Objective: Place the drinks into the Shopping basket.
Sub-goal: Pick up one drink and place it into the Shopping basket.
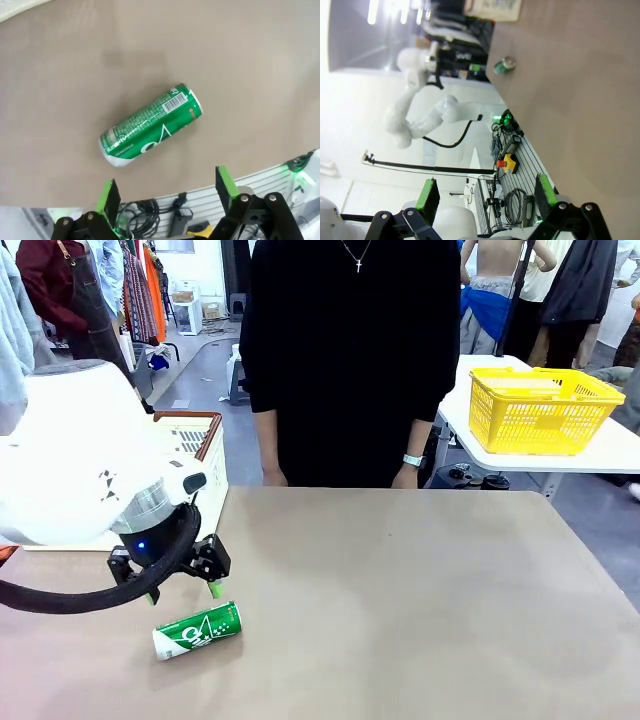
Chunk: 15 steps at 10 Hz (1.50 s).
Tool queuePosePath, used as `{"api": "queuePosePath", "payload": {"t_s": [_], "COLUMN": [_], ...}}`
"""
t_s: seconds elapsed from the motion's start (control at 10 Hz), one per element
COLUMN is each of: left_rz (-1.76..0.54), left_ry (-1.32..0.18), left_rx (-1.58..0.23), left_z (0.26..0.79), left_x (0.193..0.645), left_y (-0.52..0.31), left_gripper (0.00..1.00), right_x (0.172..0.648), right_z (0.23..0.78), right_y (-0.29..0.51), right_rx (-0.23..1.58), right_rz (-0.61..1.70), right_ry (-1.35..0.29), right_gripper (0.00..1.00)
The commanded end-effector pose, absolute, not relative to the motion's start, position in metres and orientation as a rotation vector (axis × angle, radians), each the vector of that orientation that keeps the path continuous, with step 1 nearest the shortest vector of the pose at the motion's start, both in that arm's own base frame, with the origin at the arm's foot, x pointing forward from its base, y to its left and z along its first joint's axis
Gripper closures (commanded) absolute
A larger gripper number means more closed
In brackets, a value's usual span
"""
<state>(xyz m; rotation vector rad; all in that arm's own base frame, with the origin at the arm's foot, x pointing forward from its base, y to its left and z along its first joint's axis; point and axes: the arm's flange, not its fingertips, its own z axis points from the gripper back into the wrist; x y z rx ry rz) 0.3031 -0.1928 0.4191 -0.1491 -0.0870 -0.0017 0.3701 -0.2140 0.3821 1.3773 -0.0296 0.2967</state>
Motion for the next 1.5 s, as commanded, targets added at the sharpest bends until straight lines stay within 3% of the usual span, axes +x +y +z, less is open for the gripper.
{"api": "queuePosePath", "payload": {"t_s": [0.0,0.5,0.7,0.9,1.2,1.4], "left_rz": [-0.012,0.003,-0.585,-0.967,-1.452,-1.652], "left_ry": [-0.088,-0.099,-0.086,-0.094,-0.123,-0.101], "left_rx": [-0.246,-0.220,-0.096,0.048,-0.079,-0.200], "left_z": [0.433,0.432,0.431,0.421,0.410,0.405], "left_x": [0.309,0.312,0.336,0.335,0.321,0.320], "left_y": [-0.174,-0.173,-0.177,-0.177,-0.172,-0.166], "left_gripper": [0.00,0.00,0.00,0.00,0.00,0.00], "right_x": [0.369,0.369,0.369,0.369,0.369,0.369], "right_z": [0.385,0.385,0.385,0.385,0.385,0.385], "right_y": [-0.211,-0.211,-0.211,-0.211,-0.211,-0.211], "right_rx": [1.364,1.364,1.364,1.364,1.364,1.364], "right_rz": [0.275,0.275,0.275,0.275,0.275,0.275], "right_ry": [-0.020,-0.020,-0.020,-0.020,-0.020,-0.020], "right_gripper": [0.00,0.00,0.00,0.00,0.00,0.00]}}
